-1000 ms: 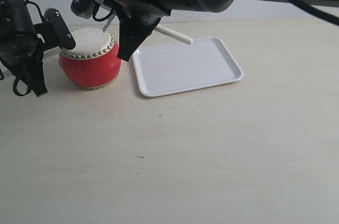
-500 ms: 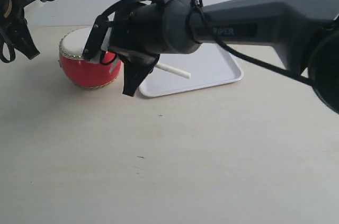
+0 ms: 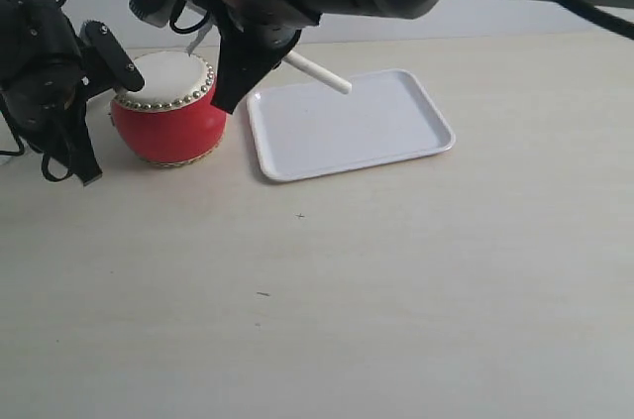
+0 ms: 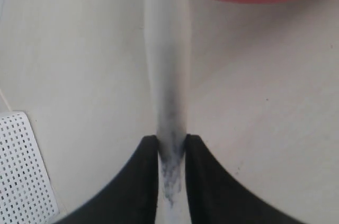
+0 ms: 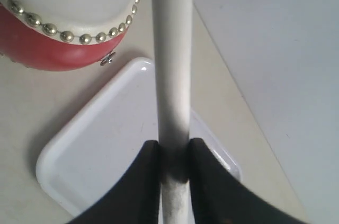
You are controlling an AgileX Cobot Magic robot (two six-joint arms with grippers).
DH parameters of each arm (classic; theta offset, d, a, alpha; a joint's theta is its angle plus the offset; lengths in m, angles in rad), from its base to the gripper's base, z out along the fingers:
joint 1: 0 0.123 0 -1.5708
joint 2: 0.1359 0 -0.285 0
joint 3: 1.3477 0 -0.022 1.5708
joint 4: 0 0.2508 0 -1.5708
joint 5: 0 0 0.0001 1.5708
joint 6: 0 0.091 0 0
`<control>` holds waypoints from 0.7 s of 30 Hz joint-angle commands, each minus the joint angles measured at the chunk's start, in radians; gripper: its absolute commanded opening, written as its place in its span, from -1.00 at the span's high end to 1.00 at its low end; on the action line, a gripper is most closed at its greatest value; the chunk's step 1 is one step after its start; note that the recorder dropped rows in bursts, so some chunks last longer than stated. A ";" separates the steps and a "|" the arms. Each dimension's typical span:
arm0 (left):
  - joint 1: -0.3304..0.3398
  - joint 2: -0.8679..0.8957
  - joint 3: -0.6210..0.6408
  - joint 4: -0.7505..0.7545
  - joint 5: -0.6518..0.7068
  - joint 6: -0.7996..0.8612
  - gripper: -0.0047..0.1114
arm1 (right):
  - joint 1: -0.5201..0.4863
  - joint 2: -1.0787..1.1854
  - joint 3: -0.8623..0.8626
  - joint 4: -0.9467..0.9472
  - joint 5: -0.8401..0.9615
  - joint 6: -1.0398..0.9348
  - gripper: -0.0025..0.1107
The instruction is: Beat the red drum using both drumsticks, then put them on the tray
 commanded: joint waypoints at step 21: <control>0.001 -0.215 -0.074 -0.084 0.061 -0.006 0.92 | 0.001 0.220 -0.007 -0.006 -0.029 0.011 0.96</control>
